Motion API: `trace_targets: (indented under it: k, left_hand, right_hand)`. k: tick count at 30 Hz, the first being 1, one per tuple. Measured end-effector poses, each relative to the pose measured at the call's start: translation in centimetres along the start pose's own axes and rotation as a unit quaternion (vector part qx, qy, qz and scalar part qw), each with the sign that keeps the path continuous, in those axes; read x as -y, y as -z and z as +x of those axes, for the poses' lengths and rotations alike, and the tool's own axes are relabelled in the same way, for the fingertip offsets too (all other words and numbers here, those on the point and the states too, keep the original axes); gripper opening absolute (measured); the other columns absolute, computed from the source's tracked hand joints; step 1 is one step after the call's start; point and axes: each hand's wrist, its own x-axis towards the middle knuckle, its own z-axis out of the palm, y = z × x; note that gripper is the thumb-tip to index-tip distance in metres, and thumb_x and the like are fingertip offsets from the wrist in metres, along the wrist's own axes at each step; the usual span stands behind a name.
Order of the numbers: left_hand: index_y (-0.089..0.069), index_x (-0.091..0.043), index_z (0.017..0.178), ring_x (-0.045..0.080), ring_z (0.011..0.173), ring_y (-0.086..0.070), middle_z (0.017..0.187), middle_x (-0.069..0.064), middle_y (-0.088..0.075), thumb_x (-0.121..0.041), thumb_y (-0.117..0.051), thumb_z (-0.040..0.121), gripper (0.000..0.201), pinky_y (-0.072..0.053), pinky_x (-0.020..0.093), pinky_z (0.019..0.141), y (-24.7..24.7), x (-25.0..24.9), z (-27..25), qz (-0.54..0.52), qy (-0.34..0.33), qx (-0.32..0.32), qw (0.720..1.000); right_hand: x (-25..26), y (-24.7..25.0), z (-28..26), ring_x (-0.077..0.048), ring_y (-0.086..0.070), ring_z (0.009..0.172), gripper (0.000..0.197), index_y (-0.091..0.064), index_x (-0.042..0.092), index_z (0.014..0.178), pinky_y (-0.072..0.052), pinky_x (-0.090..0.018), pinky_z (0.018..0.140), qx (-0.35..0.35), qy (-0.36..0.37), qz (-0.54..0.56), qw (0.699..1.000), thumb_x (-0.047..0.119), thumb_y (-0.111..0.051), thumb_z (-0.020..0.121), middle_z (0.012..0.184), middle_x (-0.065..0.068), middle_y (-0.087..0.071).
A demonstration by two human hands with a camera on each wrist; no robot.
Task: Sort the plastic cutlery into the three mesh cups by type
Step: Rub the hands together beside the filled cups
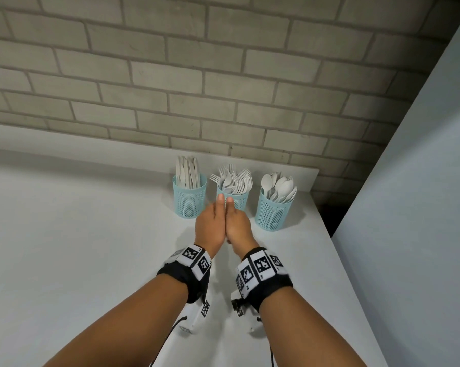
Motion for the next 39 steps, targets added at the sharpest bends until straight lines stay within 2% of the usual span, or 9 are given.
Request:
trace_targets:
  k: [4, 8, 12, 17, 25, 27, 31, 36, 39]
  left_hand:
    - [-0.063, 0.003, 0.092, 0.023, 0.083, -0.062, 0.087, 0.016, -0.067, -0.037, -0.023, 0.102, 0.058, -0.05, 0.037, 0.079, 0.0, 0.0, 0.3, -0.076, 0.073, 0.036, 0.994]
    - [-0.05, -0.005, 0.093, 0.021, 0.081, -0.057, 0.079, 0.001, -0.056, -0.027, -0.029, 0.102, 0.032, -0.046, 0.033, 0.075, 0.0, -0.1, -0.5, -0.033, 0.01, 0.027, 0.999]
    - [-0.048, -0.007, 0.101, 0.017, 0.086, -0.053, 0.091, 0.003, -0.056, -0.025, -0.036, 0.1, 0.022, -0.043, 0.032, 0.078, 0.0, -0.3, -0.7, 0.096, -0.057, 0.028, 0.993]
    - [-0.052, 0.001, 0.096, 0.018, 0.081, -0.044, 0.093, 0.009, -0.048, -0.028, -0.032, 0.101, 0.035, -0.03, 0.022, 0.069, -0.1, -0.5, -0.4, 0.194, -0.071, 0.025, 0.978]
    - [-0.049, -0.005, 0.069, 0.022, 0.067, -0.049, 0.069, 0.012, -0.053, -0.021, -0.024, 0.103, 0.045, -0.024, 0.024, 0.057, -0.3, -2.3, -1.1, 0.126, -0.037, 0.027, 0.991]
    - [-0.058, -0.001, 0.077, 0.023, 0.071, -0.054, 0.076, 0.014, -0.06, -0.023, -0.026, 0.103, 0.047, -0.032, 0.026, 0.062, -0.4, -2.0, -1.0, 0.119, -0.032, 0.041, 0.991]
    - [-0.055, -0.007, 0.098, 0.028, 0.099, -0.05, 0.1, 0.01, -0.054, -0.032, -0.027, 0.1, 0.037, -0.037, 0.037, 0.08, -0.6, -1.4, -1.3, 0.247, -0.06, 0.033, 0.967]
    - [-0.057, -0.008, 0.099, 0.033, 0.09, -0.055, 0.099, 0.015, -0.056, -0.039, -0.031, 0.089, 0.042, -0.041, 0.043, 0.074, -0.8, -0.9, -2.1, 0.309, -0.103, -0.058, 0.944]
    - [-0.044, -0.01, 0.113, 0.027, 0.096, -0.058, 0.112, 0.012, -0.056, -0.038, -0.034, 0.098, 0.033, -0.047, 0.041, 0.082, -1.4, -1.3, -2.8, 0.169, -0.044, 0.021, 0.984]
  right_hand:
    - [-1.2, 0.0, -0.1, -0.022, -0.062, 0.08, 0.055, -0.068, 0.003, 0.085, -0.047, -0.032, 0.076, -0.058, 0.145, -0.042, 0.987, 0.036, -0.029, 0.102, 0.087, -0.013, -0.07]
    - [-1.1, 0.0, 0.3, -0.025, -0.064, 0.091, 0.06, -0.067, 0.011, 0.096, -0.052, -0.037, 0.083, 0.014, 0.017, 0.037, 0.999, 0.048, -0.019, 0.1, 0.096, -0.011, -0.069]
    - [0.2, 1.7, -0.2, -0.017, -0.064, 0.081, 0.054, -0.062, 0.025, 0.092, -0.056, -0.031, 0.061, 0.144, -0.16, 0.197, 0.957, 0.059, -0.021, 0.096, 0.085, -0.001, -0.068]
    - [0.2, 1.4, -0.7, -0.013, -0.05, 0.049, 0.064, -0.06, 0.015, 0.074, -0.042, -0.025, 0.052, 0.058, -0.083, 0.13, 0.986, 0.056, -0.017, 0.097, 0.047, 0.001, -0.054]
    - [-0.4, 1.8, -0.7, -0.019, -0.059, 0.08, 0.057, -0.065, -0.002, 0.094, -0.043, -0.02, 0.064, -0.04, 0.092, 0.066, 0.993, 0.038, -0.026, 0.102, 0.089, -0.016, -0.068]
    - [-0.3, 2.0, -0.7, -0.02, -0.062, 0.091, 0.048, -0.061, 0.005, 0.105, -0.047, -0.022, 0.071, 0.012, 0.036, 0.141, 0.989, 0.04, -0.029, 0.102, 0.101, -0.014, -0.067]
    - [0.3, 2.8, -1.5, -0.021, -0.064, 0.097, 0.046, -0.059, 0.011, 0.116, -0.05, -0.036, 0.091, 0.136, -0.107, 0.335, 0.926, 0.046, -0.037, 0.098, 0.105, -0.01, -0.067]
    - [-1.4, 2.3, -1.6, -0.013, -0.065, 0.069, 0.026, -0.064, 0.014, 0.091, -0.049, -0.025, 0.062, 0.045, -0.068, 0.332, 0.94, 0.033, -0.047, 0.097, 0.091, -0.009, -0.067]
    - [-1.6, 2.4, -1.7, -0.022, -0.07, 0.084, 0.051, -0.067, 0.006, 0.094, -0.056, -0.032, 0.078, 0.017, -0.05, 0.343, 0.938, 0.049, -0.039, 0.096, 0.093, -0.018, -0.07]
